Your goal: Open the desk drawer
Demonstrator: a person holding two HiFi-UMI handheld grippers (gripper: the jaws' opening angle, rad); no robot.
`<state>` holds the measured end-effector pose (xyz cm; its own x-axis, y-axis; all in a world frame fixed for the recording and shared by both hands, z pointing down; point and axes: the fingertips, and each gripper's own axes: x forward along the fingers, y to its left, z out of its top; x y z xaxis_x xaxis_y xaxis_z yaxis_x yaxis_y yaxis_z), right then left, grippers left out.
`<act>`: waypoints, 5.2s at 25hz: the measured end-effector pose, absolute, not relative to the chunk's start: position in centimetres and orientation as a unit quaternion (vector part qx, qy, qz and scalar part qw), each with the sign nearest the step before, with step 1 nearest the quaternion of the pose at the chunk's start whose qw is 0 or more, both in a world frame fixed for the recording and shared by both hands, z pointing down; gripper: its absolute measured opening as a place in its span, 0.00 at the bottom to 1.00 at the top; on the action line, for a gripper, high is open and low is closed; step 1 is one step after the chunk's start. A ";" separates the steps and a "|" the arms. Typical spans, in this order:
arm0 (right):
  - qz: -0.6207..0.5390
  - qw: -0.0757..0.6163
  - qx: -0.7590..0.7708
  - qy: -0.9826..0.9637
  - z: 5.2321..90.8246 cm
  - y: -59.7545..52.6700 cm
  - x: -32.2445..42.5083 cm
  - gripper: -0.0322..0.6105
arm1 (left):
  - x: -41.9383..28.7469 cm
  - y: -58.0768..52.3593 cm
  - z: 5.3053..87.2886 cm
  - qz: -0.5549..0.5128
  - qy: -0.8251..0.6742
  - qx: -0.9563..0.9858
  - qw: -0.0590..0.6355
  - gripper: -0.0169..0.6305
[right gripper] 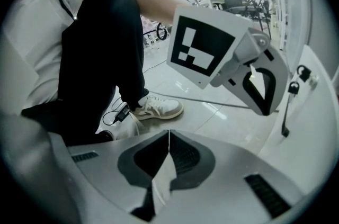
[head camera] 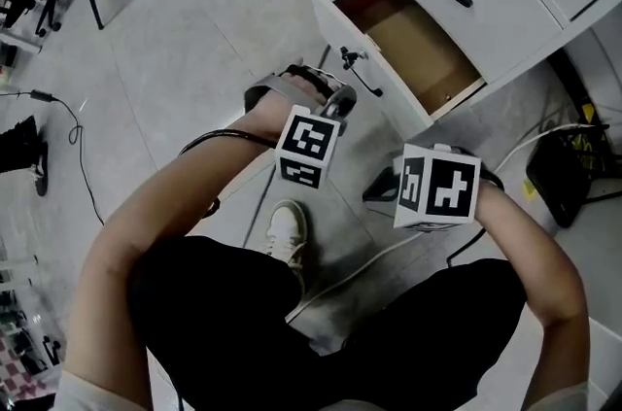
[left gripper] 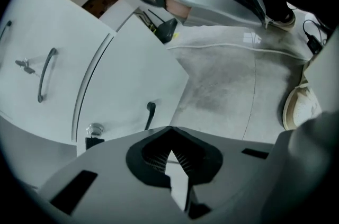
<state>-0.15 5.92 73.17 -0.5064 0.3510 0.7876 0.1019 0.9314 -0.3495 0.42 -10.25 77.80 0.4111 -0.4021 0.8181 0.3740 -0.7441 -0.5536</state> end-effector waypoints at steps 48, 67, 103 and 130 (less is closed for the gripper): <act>0.209 0.421 0.030 -0.882 74.4 0.9 -2.2 0.07 | -1.3 -9.3 85.1 -0.502 0.133 -0.828 -0.210 0.03; 0.201 0.396 0.051 -0.894 75.1 -0.6 -2.8 0.07 | -1.5 -10.0 86.7 -0.503 0.128 -0.825 -0.221 0.03; 0.313 0.385 0.224 -0.839 72.1 -2.5 -1.6 0.07 | -3.2 -7.1 79.3 -0.444 0.263 -0.775 -0.365 0.03; 0.369 0.327 0.327 -0.806 53.5 -2.1 -0.1 0.07 | -1.6 -2.6 60.4 -0.456 0.281 -0.742 -0.404 0.03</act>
